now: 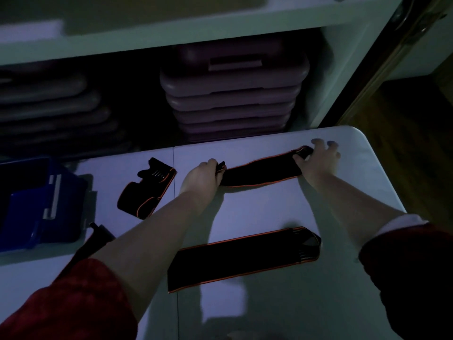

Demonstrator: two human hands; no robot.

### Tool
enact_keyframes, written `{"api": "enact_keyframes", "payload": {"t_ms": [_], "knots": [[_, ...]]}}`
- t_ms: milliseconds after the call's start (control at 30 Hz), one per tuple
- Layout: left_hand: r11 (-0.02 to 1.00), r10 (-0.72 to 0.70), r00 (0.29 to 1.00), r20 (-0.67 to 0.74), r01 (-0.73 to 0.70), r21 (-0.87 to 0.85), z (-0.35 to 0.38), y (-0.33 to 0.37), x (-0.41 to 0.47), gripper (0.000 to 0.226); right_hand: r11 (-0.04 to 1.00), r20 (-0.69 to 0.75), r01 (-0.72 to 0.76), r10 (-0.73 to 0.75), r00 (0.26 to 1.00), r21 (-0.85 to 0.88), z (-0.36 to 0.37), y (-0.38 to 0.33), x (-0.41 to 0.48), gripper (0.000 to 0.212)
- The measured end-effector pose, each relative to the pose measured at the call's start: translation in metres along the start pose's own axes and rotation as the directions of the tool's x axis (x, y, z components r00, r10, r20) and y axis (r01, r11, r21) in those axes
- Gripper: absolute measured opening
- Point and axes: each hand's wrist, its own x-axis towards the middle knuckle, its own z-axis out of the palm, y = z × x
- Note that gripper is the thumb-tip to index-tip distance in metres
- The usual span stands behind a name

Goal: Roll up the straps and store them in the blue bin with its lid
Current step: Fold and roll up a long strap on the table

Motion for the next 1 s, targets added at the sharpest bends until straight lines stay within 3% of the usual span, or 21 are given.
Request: {"api": "enact_keyframes", "payload": {"t_ms": [100, 200, 400, 567, 800, 1000], "knots": [[0.994, -0.080, 0.996, -0.023, 0.078, -0.082, -0.010, -0.002, -0.016, 0.029, 0.987, 0.080, 0.013, -0.026, 0.996, 0.159, 0.005, -0.003, -0.002, 0.042], [0.974, -0.178, 0.984, -0.025, 0.172, -0.150, -0.021, -0.007, -0.036, 0.027, 0.985, 0.076, 0.065, -0.078, 0.994, 0.159, 0.011, -0.001, -0.017, 0.027], [0.902, -0.361, 0.932, -0.017, 0.344, -0.261, -0.032, -0.029, -0.078, 0.021, 0.970, 0.121, 0.149, -0.174, 0.977, 0.191, 0.003, 0.005, -0.063, 0.016], [0.850, -0.366, 0.926, -0.094, 0.291, -0.440, -0.041, -0.032, -0.135, 0.044, 0.961, 0.066, 0.171, -0.189, 0.980, 0.218, -0.024, 0.014, -0.116, 0.020], [0.859, -0.420, 0.908, -0.013, 0.392, -0.330, -0.009, -0.038, -0.220, 0.052, 0.984, 0.197, 0.162, -0.174, 0.965, 0.072, -0.022, 0.056, -0.175, 0.020], [0.884, -0.405, 0.914, -0.018, 0.387, -0.261, -0.003, -0.034, -0.252, 0.047, 0.964, 0.230, 0.262, -0.247, 0.941, -0.037, -0.014, 0.064, -0.197, 0.017]]}}
